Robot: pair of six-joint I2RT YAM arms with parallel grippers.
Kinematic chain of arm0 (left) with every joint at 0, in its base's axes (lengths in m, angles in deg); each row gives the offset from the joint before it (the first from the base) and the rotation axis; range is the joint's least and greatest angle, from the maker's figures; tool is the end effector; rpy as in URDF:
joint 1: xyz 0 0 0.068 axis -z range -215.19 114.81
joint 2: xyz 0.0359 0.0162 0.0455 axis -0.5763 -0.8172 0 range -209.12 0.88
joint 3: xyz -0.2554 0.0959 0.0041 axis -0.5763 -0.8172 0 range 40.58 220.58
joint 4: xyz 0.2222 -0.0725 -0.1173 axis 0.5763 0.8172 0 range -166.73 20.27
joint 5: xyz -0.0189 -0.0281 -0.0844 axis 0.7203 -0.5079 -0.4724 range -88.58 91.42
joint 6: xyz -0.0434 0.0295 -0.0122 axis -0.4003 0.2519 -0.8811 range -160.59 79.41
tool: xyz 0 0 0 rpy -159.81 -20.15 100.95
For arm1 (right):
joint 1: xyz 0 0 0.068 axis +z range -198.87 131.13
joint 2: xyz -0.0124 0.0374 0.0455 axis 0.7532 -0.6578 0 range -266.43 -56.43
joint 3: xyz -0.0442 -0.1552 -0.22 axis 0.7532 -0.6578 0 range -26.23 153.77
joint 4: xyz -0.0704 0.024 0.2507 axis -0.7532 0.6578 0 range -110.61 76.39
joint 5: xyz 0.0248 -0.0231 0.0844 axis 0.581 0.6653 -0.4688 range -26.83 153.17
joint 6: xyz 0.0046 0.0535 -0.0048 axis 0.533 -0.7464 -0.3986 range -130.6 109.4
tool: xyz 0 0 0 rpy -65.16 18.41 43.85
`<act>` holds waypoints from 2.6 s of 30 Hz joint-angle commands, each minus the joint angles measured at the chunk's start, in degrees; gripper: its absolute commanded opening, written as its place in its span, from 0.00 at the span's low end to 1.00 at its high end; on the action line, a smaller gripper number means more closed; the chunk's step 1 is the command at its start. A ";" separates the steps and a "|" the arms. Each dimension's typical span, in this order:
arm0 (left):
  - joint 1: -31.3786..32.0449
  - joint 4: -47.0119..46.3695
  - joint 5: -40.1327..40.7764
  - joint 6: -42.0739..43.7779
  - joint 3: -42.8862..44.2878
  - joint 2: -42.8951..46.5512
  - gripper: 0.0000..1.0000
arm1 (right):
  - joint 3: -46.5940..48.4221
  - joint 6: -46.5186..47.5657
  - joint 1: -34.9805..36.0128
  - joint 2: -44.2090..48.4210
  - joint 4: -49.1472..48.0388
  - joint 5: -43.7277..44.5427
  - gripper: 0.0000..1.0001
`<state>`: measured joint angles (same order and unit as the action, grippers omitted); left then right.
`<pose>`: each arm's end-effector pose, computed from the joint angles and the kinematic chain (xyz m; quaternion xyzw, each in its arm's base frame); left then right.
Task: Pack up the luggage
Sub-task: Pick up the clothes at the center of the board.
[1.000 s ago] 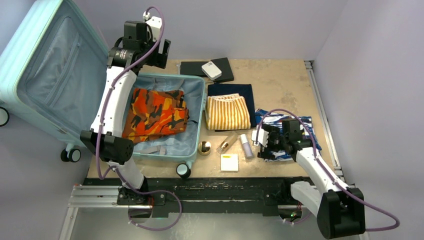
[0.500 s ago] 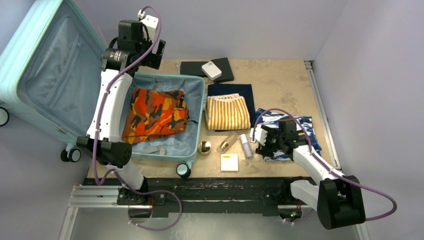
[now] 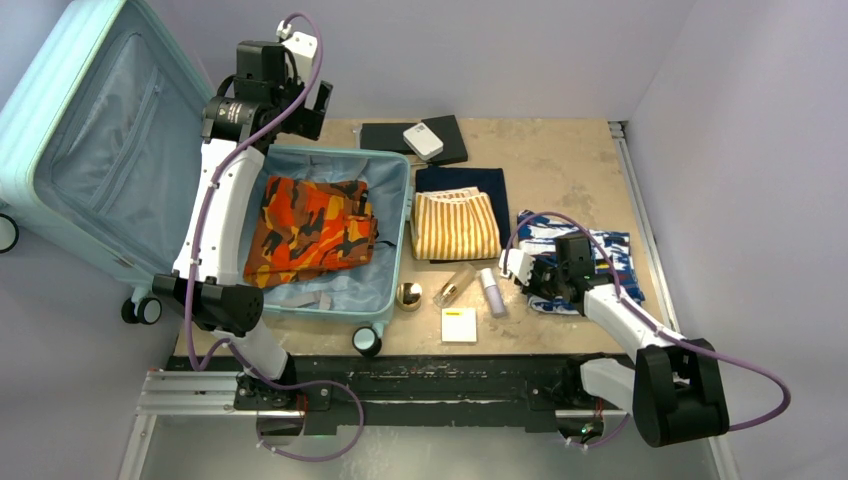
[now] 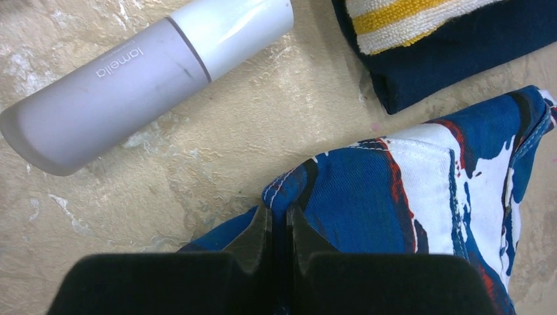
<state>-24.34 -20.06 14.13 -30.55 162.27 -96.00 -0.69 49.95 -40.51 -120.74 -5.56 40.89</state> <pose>0.3367 -0.0565 0.4755 0.1046 0.8640 0.0933 0.4836 0.1932 0.0421 0.1584 -0.5771 0.7351 0.0310 0.3544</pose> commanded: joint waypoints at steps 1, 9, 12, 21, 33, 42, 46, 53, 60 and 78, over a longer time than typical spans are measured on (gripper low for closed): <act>-0.22 -0.11 -1.88 -0.52 2.33 1.28 0.98 | 1.89 -1.25 -0.11 0.30 0.28 2.22 0.00; -0.05 -2.68 -15.07 -4.73 -1.04 1.08 0.99 | 4.64 -4.75 -0.79 2.11 0.27 -0.24 0.00; 0.85 -5.40 -20.74 -6.90 -1.98 0.42 0.99 | 5.74 -6.03 -2.29 3.29 -0.34 -2.43 0.00; 12.07 -15.15 -33.47 -15.01 -1.57 -6.14 0.99 | 7.83 -9.68 -7.39 5.64 -8.27 -8.65 0.00; 19.70 -39.26 -56.67 -46.68 -9.53 -24.16 0.99 | 7.35 -11.61 -7.39 8.69 -22.86 -13.94 0.00; 23.34 -57.93 -60.26 -64.47 -8.03 -33.10 0.99 | 7.08 -12.69 -7.14 6.17 -28.93 -18.02 0.00; 25.65 -59.29 -59.74 -66.33 -6.98 -36.16 0.99 | 7.27 -13.59 -6.00 5.65 -29.70 -19.86 0.00; 27.78 -59.35 -58.91 -67.06 -5.96 -39.44 0.99 | 6.56 -14.61 -3.99 5.32 -31.94 -19.58 0.00; 29.18 -60.00 -58.91 -66.80 -6.96 -40.84 0.99 | 5.88 -14.98 -3.19 5.51 -33.20 -19.93 0.00; 30.62 -64.54 -61.08 -65.88 -7.86 -39.19 0.00 | 8.70 -18.56 1.33 7.49 -29.21 -14.87 0.81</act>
<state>5.63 -80.50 -44.93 -97.37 153.83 -138.64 2.61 32.84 -39.41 -115.76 -35.70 25.11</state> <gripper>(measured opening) 0.200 0.638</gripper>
